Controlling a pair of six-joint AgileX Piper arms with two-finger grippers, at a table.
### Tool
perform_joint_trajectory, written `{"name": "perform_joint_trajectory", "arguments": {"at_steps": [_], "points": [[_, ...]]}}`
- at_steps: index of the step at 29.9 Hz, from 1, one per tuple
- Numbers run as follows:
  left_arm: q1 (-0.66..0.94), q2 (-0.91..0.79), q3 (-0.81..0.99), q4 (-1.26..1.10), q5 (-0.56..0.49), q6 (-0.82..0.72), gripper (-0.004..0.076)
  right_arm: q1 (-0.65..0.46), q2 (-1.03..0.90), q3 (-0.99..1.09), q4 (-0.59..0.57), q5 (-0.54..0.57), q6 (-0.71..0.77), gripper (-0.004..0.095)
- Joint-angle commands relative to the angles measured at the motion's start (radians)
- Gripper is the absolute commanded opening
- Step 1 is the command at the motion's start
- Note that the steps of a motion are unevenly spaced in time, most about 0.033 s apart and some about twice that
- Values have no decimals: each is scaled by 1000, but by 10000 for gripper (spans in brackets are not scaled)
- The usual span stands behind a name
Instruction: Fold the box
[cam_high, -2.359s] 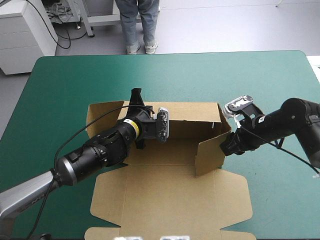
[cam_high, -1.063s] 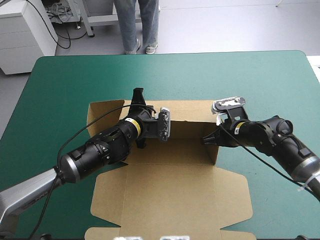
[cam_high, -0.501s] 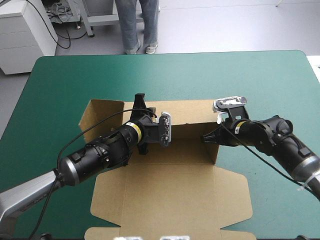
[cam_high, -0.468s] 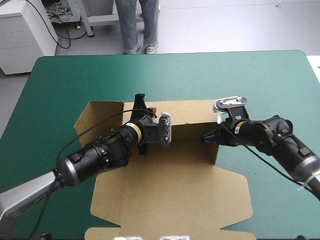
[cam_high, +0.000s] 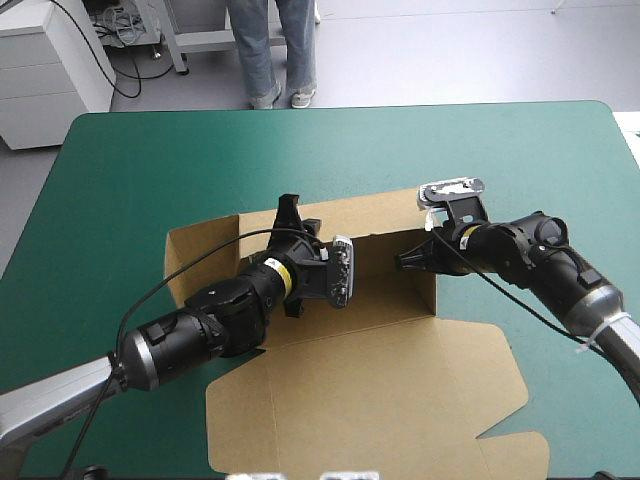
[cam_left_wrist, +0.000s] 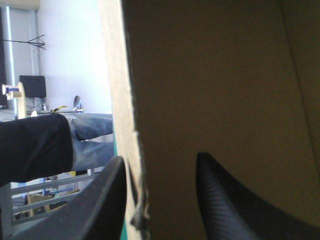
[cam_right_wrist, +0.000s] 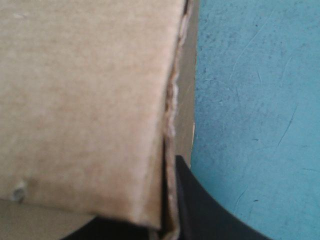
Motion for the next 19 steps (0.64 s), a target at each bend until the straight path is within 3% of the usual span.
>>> {"name": "perform_joint_trajectory", "arguments": {"at_steps": [1,12,19], "points": [[-42,-33,-25,206,58,-175,315,3,46,-15,46,-42,-2,-12],[-182,-40,-25,307,249,-261,315,-1,109,-34,41,-42,-9,-12],[-210,-117,-25,288,285,-261,315,-1,109,-110,6,66,-21,-12]]}}
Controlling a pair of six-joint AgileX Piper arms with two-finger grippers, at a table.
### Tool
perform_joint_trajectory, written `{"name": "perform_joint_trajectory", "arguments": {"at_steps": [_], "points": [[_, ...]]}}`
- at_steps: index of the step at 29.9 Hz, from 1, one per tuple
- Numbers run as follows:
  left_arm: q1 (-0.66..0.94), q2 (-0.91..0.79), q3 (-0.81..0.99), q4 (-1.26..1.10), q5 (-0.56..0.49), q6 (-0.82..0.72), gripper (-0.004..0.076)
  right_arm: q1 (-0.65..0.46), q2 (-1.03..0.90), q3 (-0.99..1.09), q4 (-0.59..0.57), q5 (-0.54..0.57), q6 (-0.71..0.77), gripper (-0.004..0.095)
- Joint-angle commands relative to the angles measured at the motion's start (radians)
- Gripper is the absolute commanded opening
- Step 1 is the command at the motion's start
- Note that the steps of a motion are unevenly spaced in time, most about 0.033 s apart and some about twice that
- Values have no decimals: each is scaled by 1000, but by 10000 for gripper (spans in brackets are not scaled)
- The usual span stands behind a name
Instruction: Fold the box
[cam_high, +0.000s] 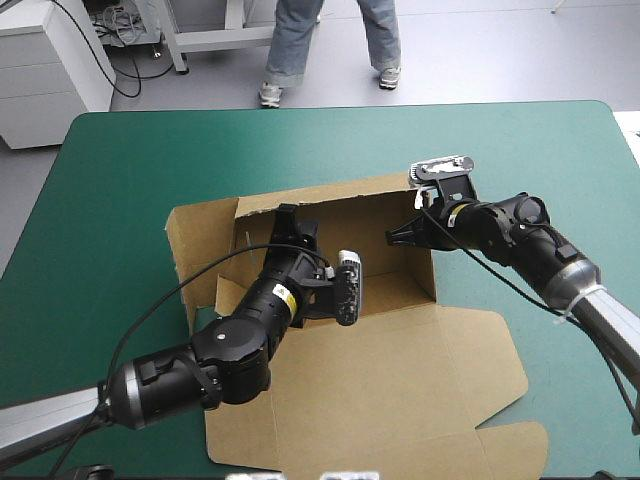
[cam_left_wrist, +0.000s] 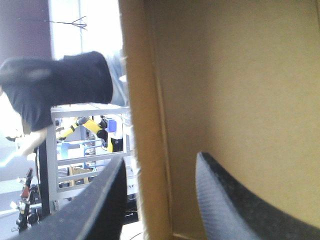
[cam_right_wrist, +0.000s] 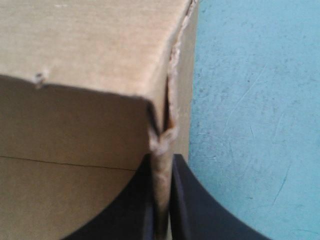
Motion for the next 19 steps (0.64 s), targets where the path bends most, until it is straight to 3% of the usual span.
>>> {"name": "perform_joint_trajectory", "arguments": {"at_steps": [1,5,15,19], "points": [[-7,-86,-26,40,17,-18,315,7,10,-44,22,148,-11,-12],[-7,-142,-26,41,-8,-6,316,-11,22,-125,17,231,-20,-12],[-7,-183,-28,-11,-8,8,315,-153,235,-441,7,584,-117,-12],[-7,-188,-28,-113,-8,42,315,-155,333,-543,-34,585,-117,-12]]}}
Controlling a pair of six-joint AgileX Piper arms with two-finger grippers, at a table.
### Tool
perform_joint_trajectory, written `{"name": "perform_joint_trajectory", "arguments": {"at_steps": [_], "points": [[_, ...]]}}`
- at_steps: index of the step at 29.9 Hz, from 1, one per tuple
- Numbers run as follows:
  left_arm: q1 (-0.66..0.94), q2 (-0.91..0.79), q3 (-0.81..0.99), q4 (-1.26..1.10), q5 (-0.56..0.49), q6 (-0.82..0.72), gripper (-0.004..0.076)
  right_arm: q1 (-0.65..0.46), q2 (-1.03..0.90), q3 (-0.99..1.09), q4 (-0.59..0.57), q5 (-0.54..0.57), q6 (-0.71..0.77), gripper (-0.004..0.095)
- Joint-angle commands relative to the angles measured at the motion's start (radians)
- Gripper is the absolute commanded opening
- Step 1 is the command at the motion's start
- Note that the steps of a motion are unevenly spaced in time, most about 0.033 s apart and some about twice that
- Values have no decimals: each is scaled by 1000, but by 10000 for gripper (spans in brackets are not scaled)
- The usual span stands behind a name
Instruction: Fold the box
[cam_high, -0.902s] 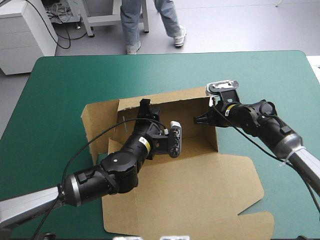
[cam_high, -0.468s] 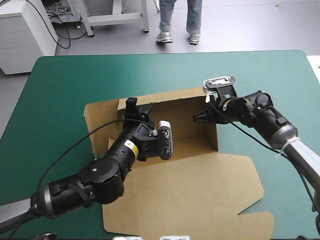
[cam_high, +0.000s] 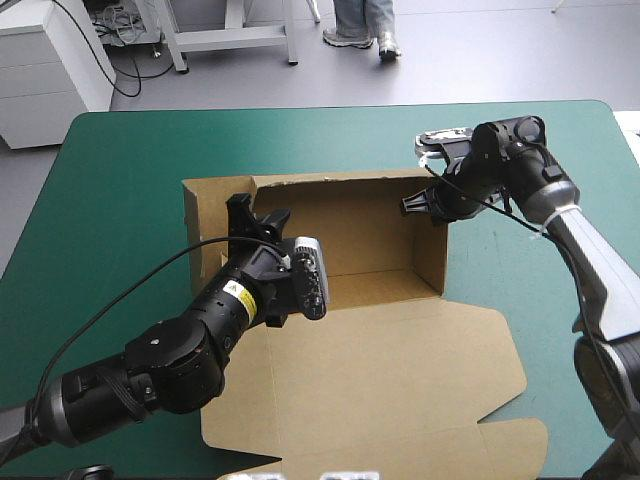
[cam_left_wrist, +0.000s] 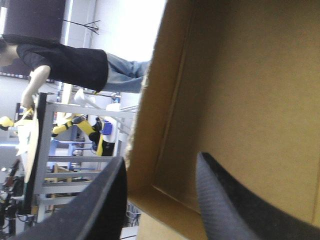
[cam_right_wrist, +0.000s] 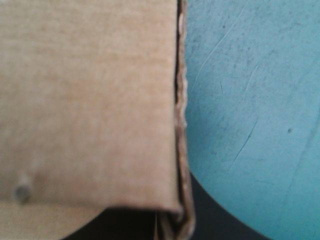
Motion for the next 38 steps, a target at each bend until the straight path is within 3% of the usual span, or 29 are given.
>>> {"name": "perform_joint_trajectory", "arguments": {"at_steps": [1,3,8,10,19,24,35,38], "points": [[-7,-33,-28,-48,-10,42,314,-11,66,-86,-81,37,-20,-12],[-5,-33,-28,-98,6,84,285,-11,110,-117,-81,37,-20,-12],[87,-33,-29,-201,1,115,44,-3,176,-140,-79,37,-20,-12],[157,-33,-32,-232,-8,117,-6,6,193,-140,-79,37,-20,-12],[626,-48,-111,-713,-22,121,-1,99,212,-140,-160,24,-9,-12],[793,-138,-63,-929,-39,135,-3,124,212,-140,-167,7,0,-12],[831,-575,367,-1065,-110,209,-2,124,212,-140,-182,-34,-8,-8],[831,-662,462,-1101,-125,209,-2,124,212,-140,-182,-34,-17,43]]}}
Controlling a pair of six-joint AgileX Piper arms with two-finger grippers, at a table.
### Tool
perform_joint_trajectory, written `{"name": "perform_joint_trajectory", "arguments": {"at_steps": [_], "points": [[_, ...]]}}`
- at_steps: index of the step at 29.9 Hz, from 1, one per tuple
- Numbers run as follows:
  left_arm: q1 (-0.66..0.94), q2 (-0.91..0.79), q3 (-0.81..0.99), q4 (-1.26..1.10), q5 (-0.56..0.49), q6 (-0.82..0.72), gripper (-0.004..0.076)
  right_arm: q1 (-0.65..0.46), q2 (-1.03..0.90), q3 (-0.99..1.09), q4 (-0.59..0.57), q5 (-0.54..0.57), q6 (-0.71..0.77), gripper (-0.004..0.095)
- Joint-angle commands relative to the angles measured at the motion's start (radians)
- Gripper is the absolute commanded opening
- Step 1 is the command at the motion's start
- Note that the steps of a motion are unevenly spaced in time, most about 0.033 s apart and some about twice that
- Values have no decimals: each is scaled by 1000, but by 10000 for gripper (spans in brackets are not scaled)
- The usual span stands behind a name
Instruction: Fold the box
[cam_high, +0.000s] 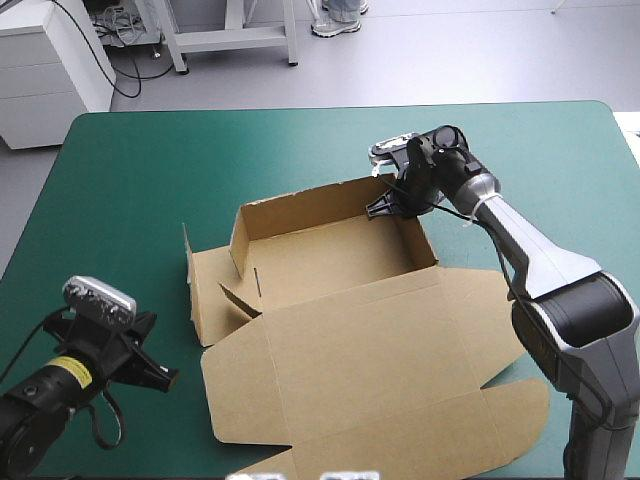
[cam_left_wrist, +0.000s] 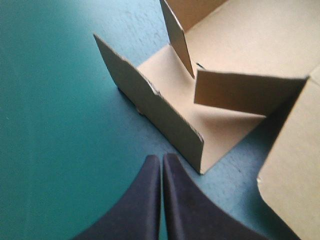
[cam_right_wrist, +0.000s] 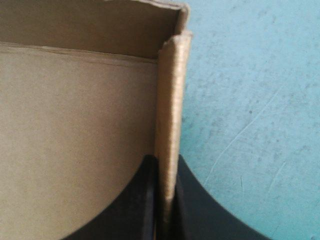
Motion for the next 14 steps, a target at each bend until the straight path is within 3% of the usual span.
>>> {"name": "perform_joint_trajectory", "arguments": {"at_steps": [1,8,14], "points": [[3,-86,63,-54,-85,6,-2,1,-31,-2,-34,71,-43,72],[3,-178,126,-69,-88,21,-2,1,-31,-51,-63,65,-40,211],[3,-189,126,-67,-76,21,-3,1,-31,-211,-58,145,-42,333]]}}
